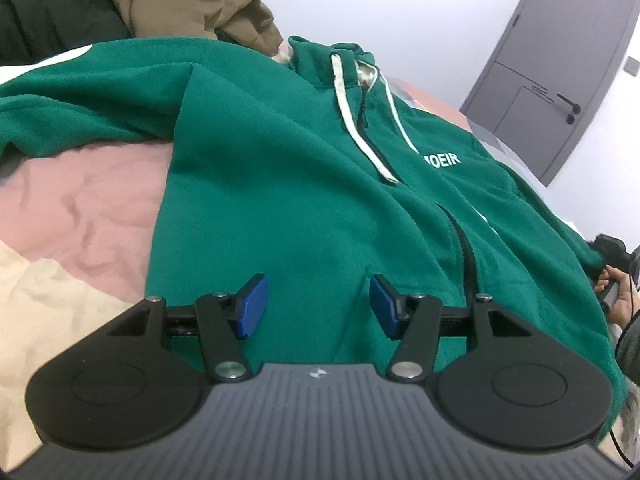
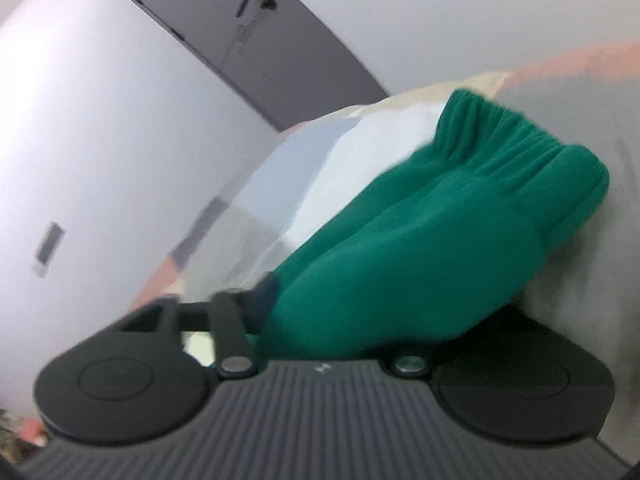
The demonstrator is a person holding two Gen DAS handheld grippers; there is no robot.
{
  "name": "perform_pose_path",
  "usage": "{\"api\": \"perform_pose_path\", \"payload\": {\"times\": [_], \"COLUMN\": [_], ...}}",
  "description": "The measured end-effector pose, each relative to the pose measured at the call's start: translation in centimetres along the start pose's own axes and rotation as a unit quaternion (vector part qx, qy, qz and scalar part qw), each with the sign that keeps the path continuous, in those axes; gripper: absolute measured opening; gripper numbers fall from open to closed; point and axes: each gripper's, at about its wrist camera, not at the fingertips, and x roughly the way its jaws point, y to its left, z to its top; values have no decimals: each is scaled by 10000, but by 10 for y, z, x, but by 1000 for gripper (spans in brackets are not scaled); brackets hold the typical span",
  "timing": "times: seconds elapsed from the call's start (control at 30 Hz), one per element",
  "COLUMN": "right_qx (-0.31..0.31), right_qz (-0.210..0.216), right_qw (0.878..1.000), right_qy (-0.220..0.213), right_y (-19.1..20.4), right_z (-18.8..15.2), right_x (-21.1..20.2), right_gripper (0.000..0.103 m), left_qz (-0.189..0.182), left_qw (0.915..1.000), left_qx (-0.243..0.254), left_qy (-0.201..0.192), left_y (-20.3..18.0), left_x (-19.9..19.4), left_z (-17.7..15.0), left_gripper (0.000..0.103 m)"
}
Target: Fold large clothes
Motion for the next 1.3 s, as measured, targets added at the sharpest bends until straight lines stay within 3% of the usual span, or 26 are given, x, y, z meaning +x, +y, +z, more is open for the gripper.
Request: {"api": "perform_pose_path", "payload": {"times": [0.07,0.2,0.3,0.47,0.57,0.73,0.83,0.97,1.13,1.23,1.3], "right_qx": [-221,-1047,-1330,-1779,-1879,-2733,-3359,-4180,-5143,-5716,-5971], "right_qz": [-107,-326,-631,-723,-483,170,663,1248,2086,2537,2718], "right_qw": [9997,9938,9883,9795,9776,9564,9329,8922,8246,7746,7504], "right_qy": [16,-179,-388,-613,-814,-1015,-1119,-1175,-1094,-945,-807], "right_y": [4,25,38,57,81,157,211,279,347,367,372], "right_z": [14,42,64,91,95,89,76,40,-38,-98,-136], "right_x": [14,35,51,62,47,-4,-50,-117,-193,-229,-243], "right_gripper": [24,13,10,9,9,9,9,9,9,9,9], "left_qz": [27,82,88,179,131,69,0,-4,-65,-162,-190], "left_qw": [10000,10000,9999,9998,9998,9998,9995,9989,9975,9965,9956], "left_qx": [-44,-38,-54,-97,-170,-176,-286,-367,-489,-519,-546], "left_qy": [24,20,33,64,60,86,-159,-304,-504,-636,-737], "left_y": [-1,-6,-6,-1,2,7,14,26,38,42,46], "left_x": [8,21,28,36,36,27,9,-13,-41,-56,-65], "left_z": [3,11,16,23,24,23,23,25,25,25,25], "left_gripper": [62,62,62,62,62,62,62,62,62,62,62]}}
